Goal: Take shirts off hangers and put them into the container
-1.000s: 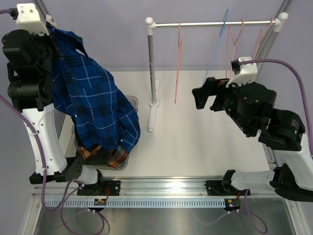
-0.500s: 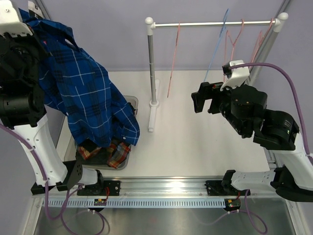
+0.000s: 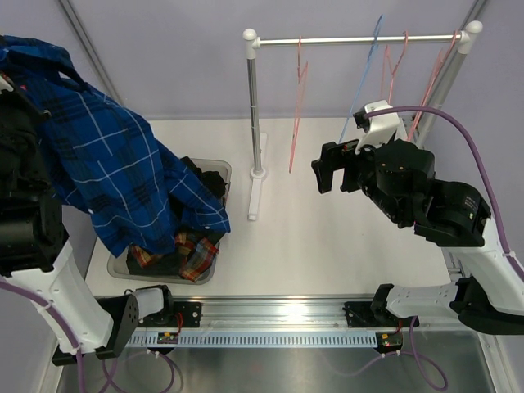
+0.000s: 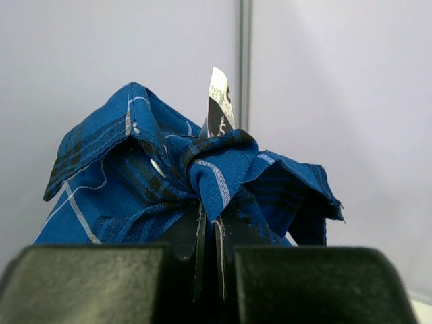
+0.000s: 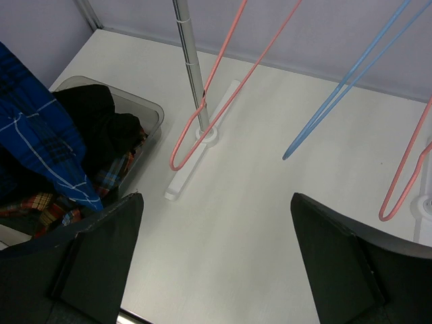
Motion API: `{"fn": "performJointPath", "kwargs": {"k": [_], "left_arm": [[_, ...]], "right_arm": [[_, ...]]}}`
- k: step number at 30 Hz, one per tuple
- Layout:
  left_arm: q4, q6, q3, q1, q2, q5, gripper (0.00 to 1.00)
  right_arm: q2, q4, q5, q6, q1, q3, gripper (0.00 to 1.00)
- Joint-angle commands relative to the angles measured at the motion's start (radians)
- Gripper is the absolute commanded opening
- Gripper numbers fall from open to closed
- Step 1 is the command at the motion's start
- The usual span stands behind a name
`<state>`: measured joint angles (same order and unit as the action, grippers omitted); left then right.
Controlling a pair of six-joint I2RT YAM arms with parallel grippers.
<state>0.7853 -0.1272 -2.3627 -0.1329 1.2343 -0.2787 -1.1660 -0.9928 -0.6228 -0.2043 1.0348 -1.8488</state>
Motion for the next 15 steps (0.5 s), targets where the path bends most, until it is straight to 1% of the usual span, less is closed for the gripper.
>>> {"fn": "performJointPath", "kwargs": {"k": [1, 5, 6, 8, 9, 12, 13, 14, 15], "left_arm": [[-0.118, -0.031, 0.003, -0.007, -0.013, -0.085, 0.0], [-0.141, -0.037, 0.08, -0.007, -0.01, -0.106, 0.0], [-0.15, -0.032, 0.127, -0.007, -0.01, -0.1, 0.0], [-0.158, -0.02, 0.175, -0.007, -0.009, -0.073, 0.0], [-0.161, -0.011, 0.213, -0.008, -0.006, -0.038, 0.0], [-0.14, 0.034, 0.237, -0.007, 0.027, 0.056, 0.0], [-0.13, 0.046, 0.238, -0.007, 0.039, 0.131, 0.0], [-0.115, 0.079, 0.237, -0.007, 0.062, 0.169, 0.0], [-0.107, 0.096, 0.235, -0.007, 0.071, 0.252, 0.0]], "right_arm": [[0.023, 0.025, 0.032, 0.036, 0.008, -0.009, 0.99], [0.046, 0.033, 0.032, 0.04, 0.007, 0.016, 0.99], [0.051, 0.033, 0.035, 0.042, 0.008, 0.019, 0.99], [0.064, 0.04, 0.035, 0.043, 0.008, 0.036, 0.99], [0.068, 0.043, 0.035, 0.043, 0.008, 0.04, 1.0], [0.084, 0.054, 0.037, 0.04, 0.007, 0.06, 0.99], [0.088, 0.062, 0.038, 0.04, 0.007, 0.066, 0.99], [0.094, 0.065, 0.037, 0.039, 0.007, 0.078, 0.99], [0.095, 0.068, 0.035, 0.036, 0.007, 0.082, 0.99]]}}
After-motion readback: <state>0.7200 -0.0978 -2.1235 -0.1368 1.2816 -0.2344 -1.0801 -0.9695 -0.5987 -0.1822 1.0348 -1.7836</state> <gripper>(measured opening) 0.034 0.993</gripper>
